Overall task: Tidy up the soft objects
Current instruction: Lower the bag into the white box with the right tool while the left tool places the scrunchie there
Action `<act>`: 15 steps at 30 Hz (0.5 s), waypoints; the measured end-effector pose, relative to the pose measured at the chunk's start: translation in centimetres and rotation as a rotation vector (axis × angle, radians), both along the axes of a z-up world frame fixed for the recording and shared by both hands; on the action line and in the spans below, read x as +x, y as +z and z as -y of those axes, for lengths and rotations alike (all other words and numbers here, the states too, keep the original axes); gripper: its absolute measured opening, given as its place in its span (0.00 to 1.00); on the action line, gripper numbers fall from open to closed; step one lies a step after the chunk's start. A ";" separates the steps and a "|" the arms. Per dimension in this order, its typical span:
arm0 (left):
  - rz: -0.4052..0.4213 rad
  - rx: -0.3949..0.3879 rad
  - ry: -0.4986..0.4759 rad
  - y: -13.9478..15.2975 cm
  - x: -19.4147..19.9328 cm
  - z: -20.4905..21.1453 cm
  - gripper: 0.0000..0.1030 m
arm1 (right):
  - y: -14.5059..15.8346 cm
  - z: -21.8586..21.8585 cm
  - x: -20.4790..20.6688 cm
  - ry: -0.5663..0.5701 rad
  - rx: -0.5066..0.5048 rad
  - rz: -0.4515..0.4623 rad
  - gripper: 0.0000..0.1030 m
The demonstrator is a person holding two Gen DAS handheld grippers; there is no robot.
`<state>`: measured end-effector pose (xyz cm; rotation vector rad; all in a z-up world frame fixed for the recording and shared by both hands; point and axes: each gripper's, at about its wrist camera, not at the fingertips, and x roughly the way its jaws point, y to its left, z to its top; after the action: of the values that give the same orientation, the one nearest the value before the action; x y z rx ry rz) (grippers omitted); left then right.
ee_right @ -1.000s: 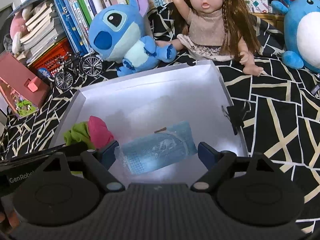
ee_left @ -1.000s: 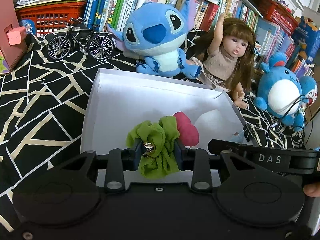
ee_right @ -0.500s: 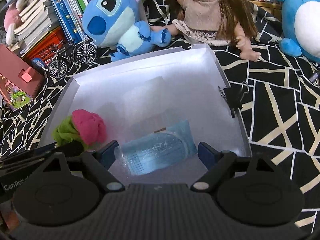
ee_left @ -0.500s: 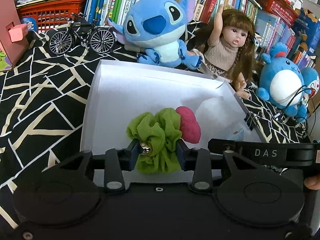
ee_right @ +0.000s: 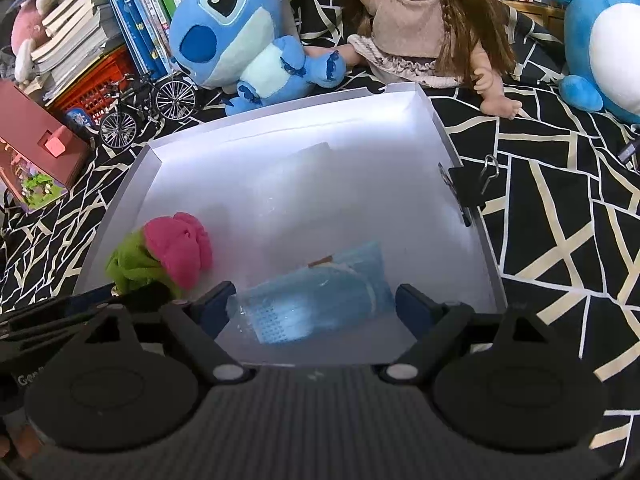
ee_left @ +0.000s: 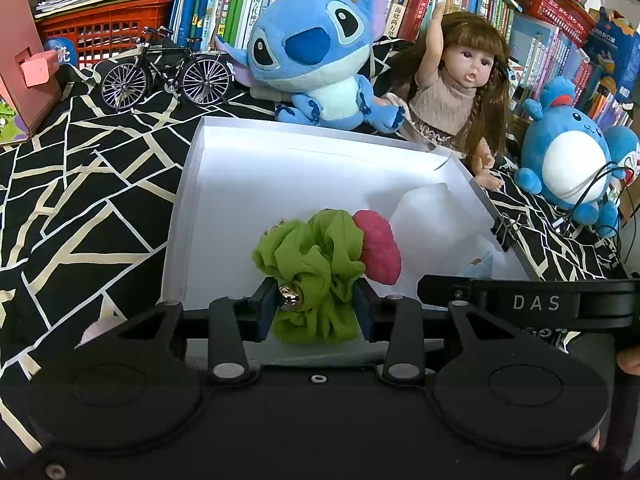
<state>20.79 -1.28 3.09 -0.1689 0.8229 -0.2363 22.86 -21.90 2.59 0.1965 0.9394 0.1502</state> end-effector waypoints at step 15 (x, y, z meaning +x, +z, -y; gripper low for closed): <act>0.076 0.019 -0.002 2.2 -2.8 0.1 0.53 | 2.0 0.2 -1.9 0.019 -0.012 0.070 0.90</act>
<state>17.96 -1.42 5.26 -0.1406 0.7498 -0.2350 20.95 -22.12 4.59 0.1698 0.8724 0.1681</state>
